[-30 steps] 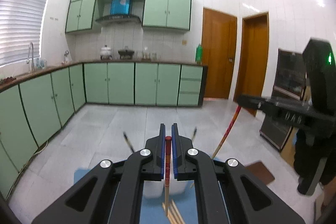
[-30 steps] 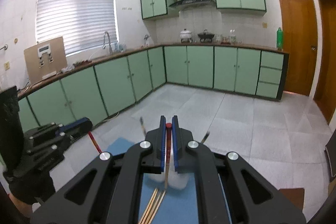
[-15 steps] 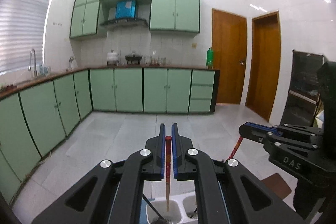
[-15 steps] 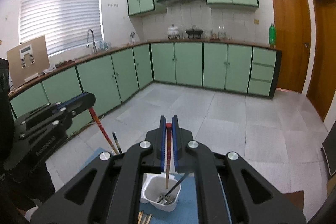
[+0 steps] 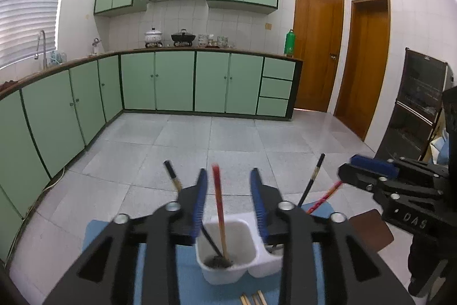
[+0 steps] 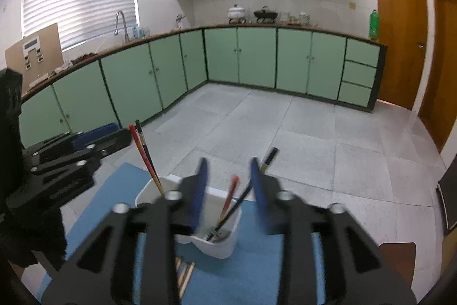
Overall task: Organize utensils
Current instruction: 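Lower the chopsticks into the holder compartments and open both tools, then move both open tools back down to the remaining wooden chopsticks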
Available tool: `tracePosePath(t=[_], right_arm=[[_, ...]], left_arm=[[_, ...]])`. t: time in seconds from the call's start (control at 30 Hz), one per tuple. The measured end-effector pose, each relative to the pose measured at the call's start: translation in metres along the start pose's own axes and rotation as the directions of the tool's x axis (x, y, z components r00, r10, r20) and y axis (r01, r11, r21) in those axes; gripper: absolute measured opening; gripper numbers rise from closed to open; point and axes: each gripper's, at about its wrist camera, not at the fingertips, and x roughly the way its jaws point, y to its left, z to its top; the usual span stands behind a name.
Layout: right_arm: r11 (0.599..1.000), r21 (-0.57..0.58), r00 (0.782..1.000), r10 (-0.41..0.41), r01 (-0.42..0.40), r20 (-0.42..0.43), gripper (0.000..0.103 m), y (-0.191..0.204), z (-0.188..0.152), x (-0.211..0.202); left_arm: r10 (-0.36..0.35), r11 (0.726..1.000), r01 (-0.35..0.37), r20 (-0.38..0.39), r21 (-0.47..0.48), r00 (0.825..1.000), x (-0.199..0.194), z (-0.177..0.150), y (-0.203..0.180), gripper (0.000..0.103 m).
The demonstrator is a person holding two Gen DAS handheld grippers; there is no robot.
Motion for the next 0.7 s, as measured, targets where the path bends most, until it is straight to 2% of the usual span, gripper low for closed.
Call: tracePosePath(t=[0.1, 0.23, 0.33, 0.47, 0.57, 0.7], right_arm=[[0.999, -0.004, 0.999, -0.044, 0.044, 0.019, 0.049, -0.002, -0.021, -0.019], [0.998, 0.034, 0.998, -0.061, 0.061, 0.021, 0.072, -0.008, -0.06, -0.038], [0.996, 0.053, 0.997, -0.071, 0.071, 0.004, 0.085, -0.011, -0.095, -0.052], [0.991, 0.106, 0.996, -0.079, 0.084, -0.051, 0.088, -0.009, -0.146, -0.063], [0.985, 0.155, 0.992, -0.063, 0.079, -0.106, 0.089, -0.007, -0.18, -0.066], [0.978, 0.175, 0.986, -0.084, 0.11, -0.147, 0.089, 0.003, -0.217, -0.068]], left_arm=[[0.015, 1.0, -0.015, 0.005, -0.008, 1.0, -0.019, -0.011, 0.001, 0.051], [0.038, 0.999, -0.038, -0.001, -0.015, 0.999, -0.048, -0.042, -0.001, 0.062], [0.061, 0.998, -0.062, -0.024, -0.014, 0.998, -0.064, -0.073, -0.003, 0.069], [0.073, 0.997, -0.075, -0.104, -0.016, 0.992, -0.075, -0.122, -0.009, 0.072], [0.077, 0.995, -0.086, -0.174, -0.045, 0.982, -0.08, -0.161, -0.011, 0.072], [0.101, 0.991, -0.118, -0.236, -0.063, 0.967, -0.081, -0.198, -0.01, 0.072]])
